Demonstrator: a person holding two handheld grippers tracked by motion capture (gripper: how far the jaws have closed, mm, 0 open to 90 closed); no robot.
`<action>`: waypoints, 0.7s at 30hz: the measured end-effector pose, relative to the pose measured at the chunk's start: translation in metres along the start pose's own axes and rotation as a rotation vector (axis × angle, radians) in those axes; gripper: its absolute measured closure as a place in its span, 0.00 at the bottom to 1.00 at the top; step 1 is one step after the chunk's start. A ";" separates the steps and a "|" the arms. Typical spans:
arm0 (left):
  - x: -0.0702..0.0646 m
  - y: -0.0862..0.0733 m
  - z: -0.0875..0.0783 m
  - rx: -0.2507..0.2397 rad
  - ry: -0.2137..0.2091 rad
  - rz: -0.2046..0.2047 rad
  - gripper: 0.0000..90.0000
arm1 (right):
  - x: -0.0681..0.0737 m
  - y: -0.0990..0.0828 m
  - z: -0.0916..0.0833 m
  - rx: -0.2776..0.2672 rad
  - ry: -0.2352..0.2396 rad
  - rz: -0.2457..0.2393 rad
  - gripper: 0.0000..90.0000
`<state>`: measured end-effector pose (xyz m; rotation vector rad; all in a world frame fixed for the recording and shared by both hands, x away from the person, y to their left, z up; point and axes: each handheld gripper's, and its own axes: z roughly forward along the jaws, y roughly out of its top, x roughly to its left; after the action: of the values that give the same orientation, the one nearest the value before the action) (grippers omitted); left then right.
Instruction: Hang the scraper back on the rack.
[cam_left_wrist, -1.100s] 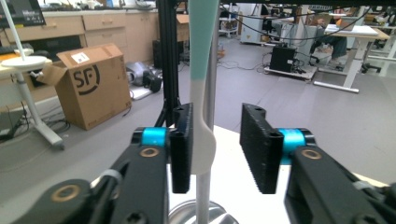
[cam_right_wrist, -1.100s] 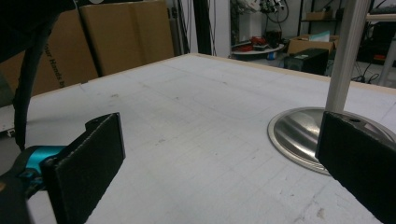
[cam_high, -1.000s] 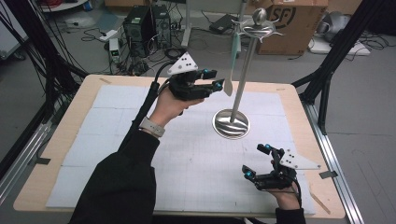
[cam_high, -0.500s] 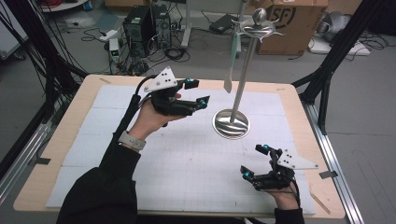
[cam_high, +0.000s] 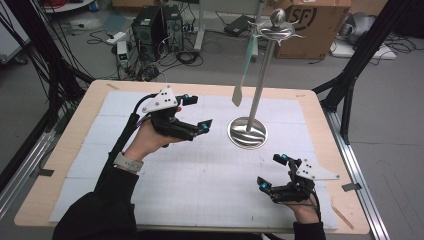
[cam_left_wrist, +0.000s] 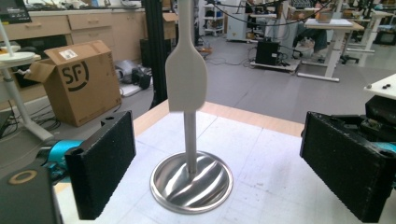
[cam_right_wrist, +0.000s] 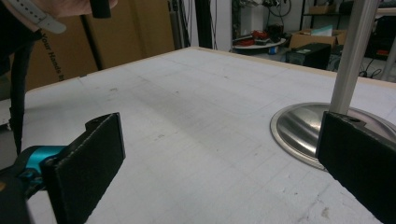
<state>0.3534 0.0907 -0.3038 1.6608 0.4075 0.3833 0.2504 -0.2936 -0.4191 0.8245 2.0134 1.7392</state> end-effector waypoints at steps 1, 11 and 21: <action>0.000 -0.002 -0.002 0.000 0.016 0.012 0.11 | 0.000 0.000 0.000 -0.001 -0.002 0.001 0.00; -0.005 -0.027 -0.033 -0.026 0.091 0.009 0.02 | 0.000 0.001 0.003 -0.007 0.006 0.002 0.00; -0.011 -0.067 -0.063 -0.022 0.115 -0.023 0.02 | 0.000 0.004 0.005 -0.014 0.018 -0.002 0.00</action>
<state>0.3107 0.1480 -0.3628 1.6164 0.5063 0.4661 0.2543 -0.2894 -0.4163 0.8045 2.0106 1.7638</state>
